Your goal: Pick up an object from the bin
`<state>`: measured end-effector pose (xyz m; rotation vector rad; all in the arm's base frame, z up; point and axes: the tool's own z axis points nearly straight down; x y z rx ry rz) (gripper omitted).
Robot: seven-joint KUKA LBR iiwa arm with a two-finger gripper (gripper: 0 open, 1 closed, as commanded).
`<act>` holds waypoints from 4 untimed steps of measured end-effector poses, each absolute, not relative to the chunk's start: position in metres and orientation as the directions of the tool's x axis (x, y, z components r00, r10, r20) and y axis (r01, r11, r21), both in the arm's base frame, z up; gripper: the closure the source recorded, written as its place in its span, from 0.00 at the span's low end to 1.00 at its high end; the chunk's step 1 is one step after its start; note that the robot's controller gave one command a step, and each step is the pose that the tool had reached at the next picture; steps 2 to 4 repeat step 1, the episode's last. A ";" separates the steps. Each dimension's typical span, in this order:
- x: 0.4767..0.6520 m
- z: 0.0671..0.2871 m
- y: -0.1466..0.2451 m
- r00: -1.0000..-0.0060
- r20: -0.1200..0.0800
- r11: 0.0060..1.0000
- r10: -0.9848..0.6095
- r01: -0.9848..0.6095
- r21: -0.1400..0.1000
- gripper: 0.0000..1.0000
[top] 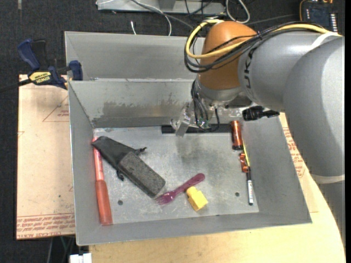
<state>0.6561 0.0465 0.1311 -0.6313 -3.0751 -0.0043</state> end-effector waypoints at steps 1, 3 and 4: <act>0.656 0.169 0.047 -0.920 0.003 0.920 0.393 0.393 0.003 1.00; 0.656 0.169 0.047 -0.920 0.003 0.920 0.393 0.393 0.003 1.00; 0.656 0.169 0.047 -0.920 0.003 0.920 0.393 0.393 0.003 1.00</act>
Offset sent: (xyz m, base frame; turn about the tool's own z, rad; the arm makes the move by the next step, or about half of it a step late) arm 0.0002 0.0002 0.0423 -0.0009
